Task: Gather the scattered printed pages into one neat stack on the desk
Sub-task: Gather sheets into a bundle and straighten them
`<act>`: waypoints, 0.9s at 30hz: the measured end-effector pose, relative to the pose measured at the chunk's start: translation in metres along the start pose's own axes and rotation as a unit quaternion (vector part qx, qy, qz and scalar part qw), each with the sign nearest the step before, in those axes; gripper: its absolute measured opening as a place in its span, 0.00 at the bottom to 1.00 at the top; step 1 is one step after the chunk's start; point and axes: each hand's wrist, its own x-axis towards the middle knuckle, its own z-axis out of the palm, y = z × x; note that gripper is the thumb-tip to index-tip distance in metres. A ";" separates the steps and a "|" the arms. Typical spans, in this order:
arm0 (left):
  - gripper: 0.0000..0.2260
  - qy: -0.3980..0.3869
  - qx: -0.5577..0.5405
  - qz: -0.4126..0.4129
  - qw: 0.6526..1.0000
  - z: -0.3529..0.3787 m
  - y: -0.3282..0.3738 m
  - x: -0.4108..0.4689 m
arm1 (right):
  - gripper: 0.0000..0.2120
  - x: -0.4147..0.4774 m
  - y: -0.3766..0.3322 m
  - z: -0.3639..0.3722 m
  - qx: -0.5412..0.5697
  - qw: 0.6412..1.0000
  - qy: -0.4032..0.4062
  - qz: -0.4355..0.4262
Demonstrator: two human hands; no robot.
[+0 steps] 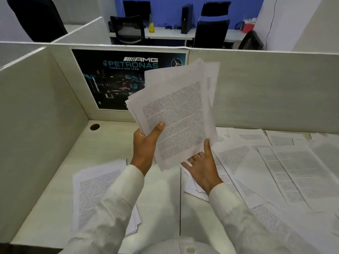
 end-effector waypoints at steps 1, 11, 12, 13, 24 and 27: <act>0.07 0.012 -0.002 -0.008 1.000 0.000 -0.002 -0.001 | 0.33 0.001 0.001 -0.002 -0.002 1.000 0.004 0.002; 0.07 0.005 -0.031 -0.040 0.999 -0.005 -0.022 -0.014 | 0.32 -0.002 0.005 -0.008 0.036 0.999 -0.008 0.010; 0.08 0.003 -0.004 -0.042 0.999 -0.006 -0.026 -0.016 | 0.31 -0.001 0.005 -0.008 0.033 0.999 -0.006 0.006; 0.08 0.007 0.023 -0.044 0.999 -0.008 -0.031 -0.017 | 0.29 -0.001 0.005 -0.008 0.029 1.000 -0.006 0.006; 0.10 -0.043 0.092 -0.111 0.989 -0.060 -0.041 -0.017 | 0.32 -0.001 -0.002 -0.050 -0.401 0.913 0.047 -0.053; 0.14 -0.087 0.121 -0.181 0.972 -0.075 -0.043 -0.024 | 0.31 -0.006 -0.006 -0.046 -0.386 0.922 -0.024 -0.031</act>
